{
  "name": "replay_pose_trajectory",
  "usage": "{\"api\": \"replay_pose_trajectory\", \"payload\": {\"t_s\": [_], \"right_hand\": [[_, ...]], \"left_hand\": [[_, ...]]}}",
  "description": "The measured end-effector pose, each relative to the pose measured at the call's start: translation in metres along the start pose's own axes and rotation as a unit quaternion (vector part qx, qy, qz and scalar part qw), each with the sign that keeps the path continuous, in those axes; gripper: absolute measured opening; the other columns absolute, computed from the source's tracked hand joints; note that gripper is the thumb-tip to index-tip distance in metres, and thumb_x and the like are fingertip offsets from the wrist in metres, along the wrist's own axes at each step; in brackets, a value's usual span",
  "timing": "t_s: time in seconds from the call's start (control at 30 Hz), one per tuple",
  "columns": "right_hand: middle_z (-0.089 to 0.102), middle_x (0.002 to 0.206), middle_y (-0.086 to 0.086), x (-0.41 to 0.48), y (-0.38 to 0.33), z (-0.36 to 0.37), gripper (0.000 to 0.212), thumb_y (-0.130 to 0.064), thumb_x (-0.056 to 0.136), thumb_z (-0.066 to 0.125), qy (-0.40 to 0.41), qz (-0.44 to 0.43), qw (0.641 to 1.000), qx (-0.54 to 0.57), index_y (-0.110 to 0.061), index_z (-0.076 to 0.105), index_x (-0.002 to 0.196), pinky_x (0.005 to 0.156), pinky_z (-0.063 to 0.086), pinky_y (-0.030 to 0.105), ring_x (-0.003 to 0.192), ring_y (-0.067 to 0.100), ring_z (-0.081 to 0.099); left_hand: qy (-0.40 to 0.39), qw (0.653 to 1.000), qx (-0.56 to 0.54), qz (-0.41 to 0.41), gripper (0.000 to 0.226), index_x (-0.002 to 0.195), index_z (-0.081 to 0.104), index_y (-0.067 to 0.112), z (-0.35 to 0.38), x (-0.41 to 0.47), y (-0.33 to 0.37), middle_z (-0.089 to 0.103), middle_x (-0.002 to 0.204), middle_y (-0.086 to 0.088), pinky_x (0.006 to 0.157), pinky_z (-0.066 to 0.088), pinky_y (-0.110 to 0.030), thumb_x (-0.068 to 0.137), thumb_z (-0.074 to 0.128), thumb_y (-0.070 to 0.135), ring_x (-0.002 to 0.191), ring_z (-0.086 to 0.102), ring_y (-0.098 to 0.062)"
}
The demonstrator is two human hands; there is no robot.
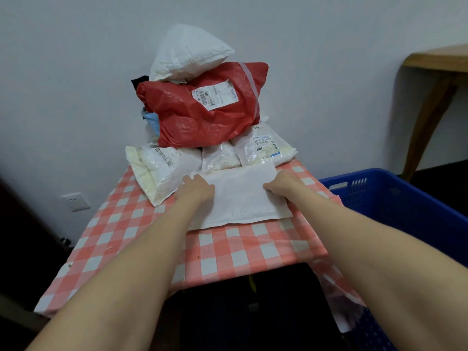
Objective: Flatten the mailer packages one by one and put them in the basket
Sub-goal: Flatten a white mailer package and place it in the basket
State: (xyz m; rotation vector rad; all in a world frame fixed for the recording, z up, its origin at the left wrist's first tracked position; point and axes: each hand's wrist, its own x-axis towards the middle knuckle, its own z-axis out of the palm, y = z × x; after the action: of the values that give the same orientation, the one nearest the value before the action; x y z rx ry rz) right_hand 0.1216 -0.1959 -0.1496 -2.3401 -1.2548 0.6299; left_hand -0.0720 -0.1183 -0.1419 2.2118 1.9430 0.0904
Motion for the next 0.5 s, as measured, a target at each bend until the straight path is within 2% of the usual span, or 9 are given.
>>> {"api": "replay_pose_trajectory", "payload": {"t_s": [0.13,0.27,0.33,0.4,0.5], "right_hand": [[0.053,0.134,0.014,0.004,0.001,-0.01,0.042,-0.023,0.097,0.05,0.03,0.022,0.994,0.101,0.0,0.048,0.133,0.094,0.043,0.033,0.121,0.032,0.052],[0.053,0.132,0.018,0.014,0.007,-0.02,0.041,-0.015,0.092,0.049,0.071,0.043,0.972,0.218,-0.003,0.049,0.131,0.1,0.045,0.039,0.119,0.034,0.053],[0.056,0.129,0.019,0.023,0.012,-0.024,0.039,-0.014,0.092,0.049,0.085,0.053,0.963,0.249,-0.002,0.052,0.128,0.1,0.047,0.042,0.117,0.035,0.055],[0.057,0.128,0.018,0.027,0.017,-0.031,0.037,-0.013,0.094,0.049,0.107,0.07,0.957,0.262,-0.002,0.055,0.128,0.098,0.047,0.038,0.112,0.033,0.057],[0.061,0.123,0.018,0.034,0.026,-0.04,0.033,-0.014,0.094,0.052,0.135,0.082,0.947,0.28,-0.002,0.059,0.123,0.078,0.045,0.032,0.09,0.029,0.054]], "left_hand": [[0.049,0.995,-0.084,-0.017,0.062,0.143,0.023,0.003,-0.012,0.008,0.006,0.029,0.147,-0.021,0.104,0.033,-0.043,0.096,0.045,0.036,0.134,0.033,-0.037],[0.054,0.981,-0.184,-0.023,0.062,0.142,0.026,-0.004,-0.023,0.015,0.02,0.041,0.142,-0.02,0.1,0.038,-0.039,0.095,0.051,0.029,0.129,0.042,-0.037],[0.047,0.962,-0.266,-0.032,0.06,0.135,0.04,-0.004,-0.023,0.022,0.025,0.053,0.131,-0.019,0.095,0.045,-0.038,0.088,0.06,0.028,0.119,0.052,-0.035],[0.035,0.932,-0.359,-0.046,0.055,0.122,0.053,-0.001,-0.022,0.028,0.029,0.062,0.119,-0.017,0.092,0.051,-0.04,0.079,0.07,0.029,0.108,0.06,-0.034],[0.017,0.896,-0.441,-0.047,0.051,0.109,0.061,0.0,-0.019,0.038,0.041,0.068,0.106,-0.014,0.089,0.053,-0.045,0.071,0.078,0.03,0.094,0.066,-0.032]]}}
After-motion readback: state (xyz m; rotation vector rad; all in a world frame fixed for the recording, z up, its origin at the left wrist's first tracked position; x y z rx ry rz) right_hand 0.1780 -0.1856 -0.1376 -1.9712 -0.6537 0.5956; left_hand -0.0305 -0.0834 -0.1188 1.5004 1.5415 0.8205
